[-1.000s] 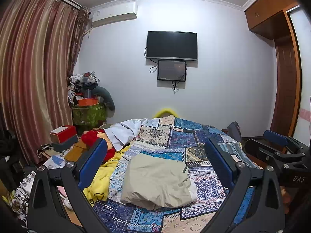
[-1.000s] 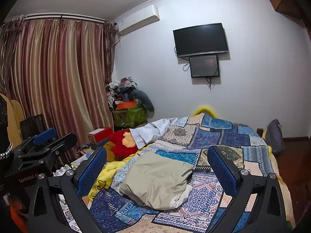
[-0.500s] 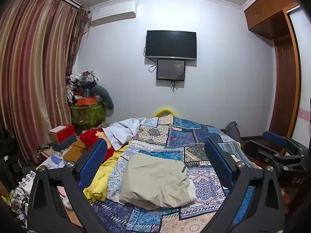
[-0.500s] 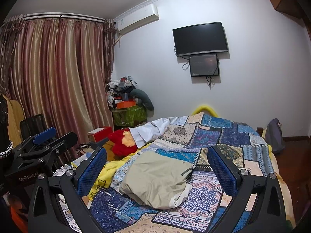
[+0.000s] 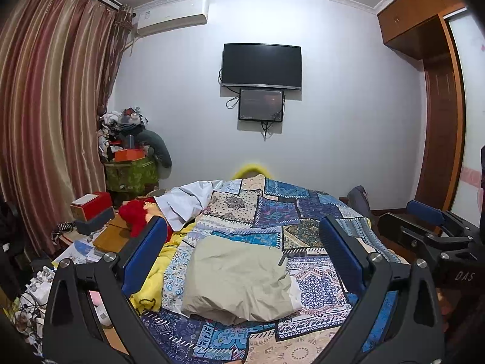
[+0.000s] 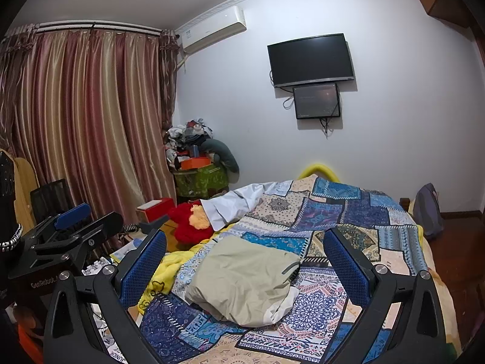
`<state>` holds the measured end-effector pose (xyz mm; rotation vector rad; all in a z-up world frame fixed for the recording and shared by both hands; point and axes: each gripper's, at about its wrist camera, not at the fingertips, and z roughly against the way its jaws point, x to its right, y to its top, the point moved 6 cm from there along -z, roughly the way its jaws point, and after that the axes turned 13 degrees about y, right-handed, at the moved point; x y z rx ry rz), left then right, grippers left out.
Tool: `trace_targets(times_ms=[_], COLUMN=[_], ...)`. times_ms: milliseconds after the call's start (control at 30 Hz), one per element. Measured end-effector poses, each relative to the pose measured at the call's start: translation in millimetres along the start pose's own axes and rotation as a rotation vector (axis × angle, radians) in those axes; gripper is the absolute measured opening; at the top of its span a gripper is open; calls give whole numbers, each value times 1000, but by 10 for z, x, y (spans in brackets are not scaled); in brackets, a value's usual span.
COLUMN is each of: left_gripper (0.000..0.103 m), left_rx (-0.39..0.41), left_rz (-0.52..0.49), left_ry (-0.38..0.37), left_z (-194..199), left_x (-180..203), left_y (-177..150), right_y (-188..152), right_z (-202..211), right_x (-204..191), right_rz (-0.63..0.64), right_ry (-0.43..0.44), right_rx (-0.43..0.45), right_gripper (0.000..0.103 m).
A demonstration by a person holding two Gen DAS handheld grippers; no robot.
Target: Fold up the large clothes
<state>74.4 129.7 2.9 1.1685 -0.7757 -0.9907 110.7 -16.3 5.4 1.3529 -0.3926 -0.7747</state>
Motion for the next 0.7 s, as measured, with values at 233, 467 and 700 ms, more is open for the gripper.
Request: trace_targets(times_ms=[233,467,700], left_gripper=[101,101,101], left_rx=[-4,-7,-17], left_rz=[4,19,42], left_ry=[-2,-3,-1], left_z=[17,8,-10], left_x=[54,26,-2], left_y=[2,10,5], right_y=[-10,-6,-7], right_z=[-2,-3,-2], right_x=[-7,-1,-17], right_rz=[2,-1,3], right_ry=[-4,-3,-4], right_rx=[-3,-4,-5], right_gripper=[103,103,103])
